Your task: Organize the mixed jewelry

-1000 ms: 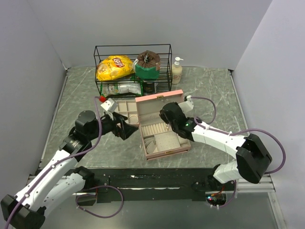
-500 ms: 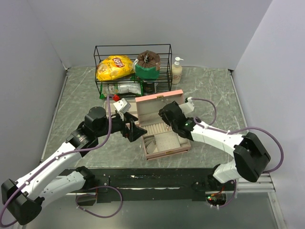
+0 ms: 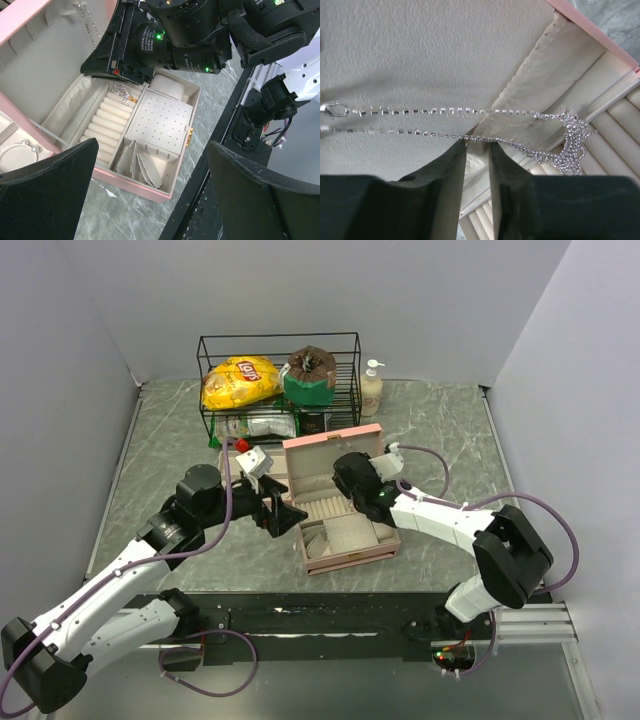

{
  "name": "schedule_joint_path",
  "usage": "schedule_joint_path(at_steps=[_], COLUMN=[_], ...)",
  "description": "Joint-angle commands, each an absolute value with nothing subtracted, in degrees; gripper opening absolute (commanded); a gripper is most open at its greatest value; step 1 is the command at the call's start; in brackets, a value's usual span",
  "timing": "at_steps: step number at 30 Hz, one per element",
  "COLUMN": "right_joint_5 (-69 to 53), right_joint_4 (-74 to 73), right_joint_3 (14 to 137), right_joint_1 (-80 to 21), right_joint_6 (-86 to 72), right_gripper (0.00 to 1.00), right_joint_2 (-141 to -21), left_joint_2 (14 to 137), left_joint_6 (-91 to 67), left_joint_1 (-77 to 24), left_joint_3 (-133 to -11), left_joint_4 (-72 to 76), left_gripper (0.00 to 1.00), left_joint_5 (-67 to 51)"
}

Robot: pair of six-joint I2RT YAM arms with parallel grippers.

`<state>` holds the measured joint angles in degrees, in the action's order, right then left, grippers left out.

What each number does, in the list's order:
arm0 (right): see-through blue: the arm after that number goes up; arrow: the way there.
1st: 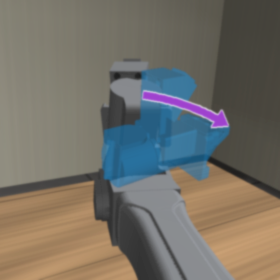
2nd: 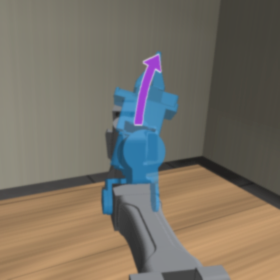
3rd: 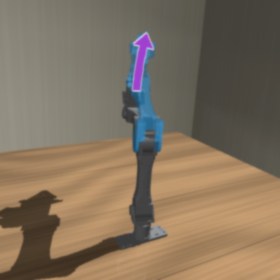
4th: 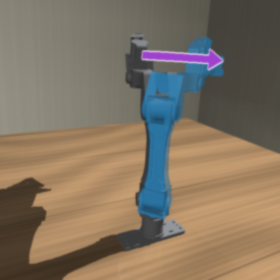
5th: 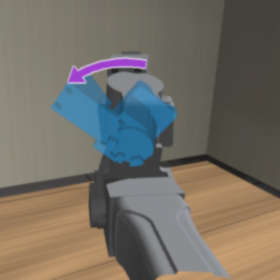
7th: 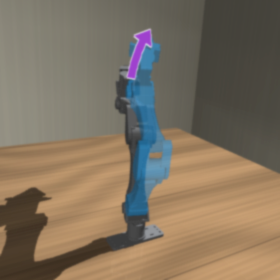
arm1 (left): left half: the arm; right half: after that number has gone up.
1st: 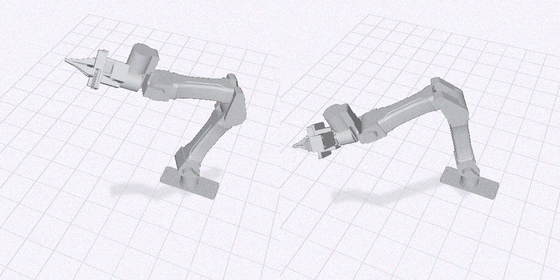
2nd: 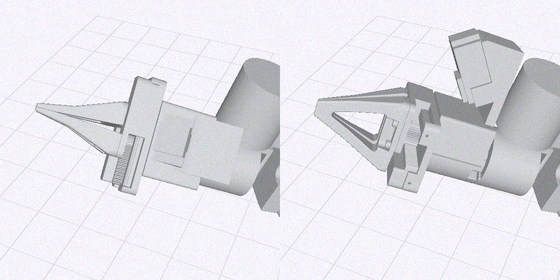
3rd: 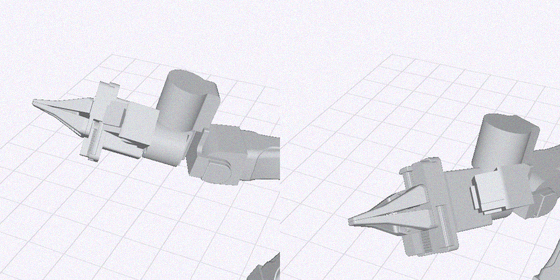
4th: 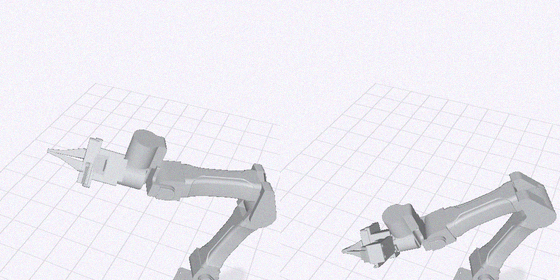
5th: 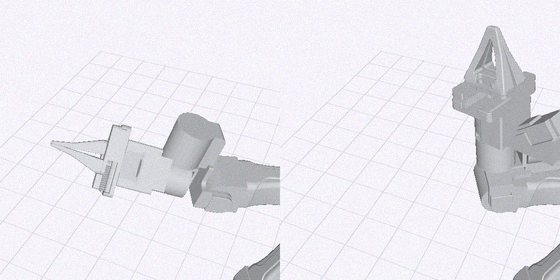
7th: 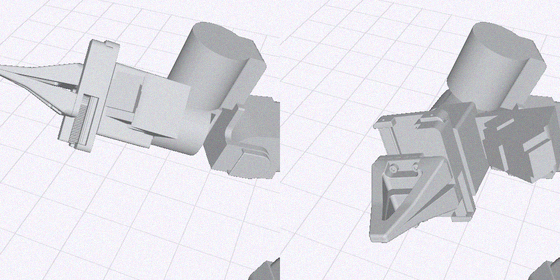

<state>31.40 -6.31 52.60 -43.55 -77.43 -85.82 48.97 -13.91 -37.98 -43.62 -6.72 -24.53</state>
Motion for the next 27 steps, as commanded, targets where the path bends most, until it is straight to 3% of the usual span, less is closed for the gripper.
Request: schedule_joint_path(at_steps=[1,7,10,27], right_joint_5=[33.05,31.82,31.12,26.28], right_joint_4=[-6.33,-5.54,-5.36,-0.97], right_joint_3=[54.93,53.88,52.74,47.82], right_joint_1=[-42.80,-42.80,-42.71,-42.63], right_joint_6=[-78.14,-76.55,-75.50,-69.17], right_gripper=[0.23,0.05,0.00,0.00], right_joint_2=[-87.01,-85.17,-83.41,-77.26], left_joint_2=[49.39,50.88,52.46,63.71], left_joint_6=[-12.22,-10.90,-10.02,-3.96], left_joint_1=[-38.32,-38.67,-39.20,-43.77], left_joint_3=[-44.65,-45.35,-46.32,-50.62], left_joint_4=[-5.80,-4.84,-4.31,2.72], left_gripper=[0.96,0.96,0.96,0.96], left_joint_5=[-24.61,-25.75,-26.80,-29.79])
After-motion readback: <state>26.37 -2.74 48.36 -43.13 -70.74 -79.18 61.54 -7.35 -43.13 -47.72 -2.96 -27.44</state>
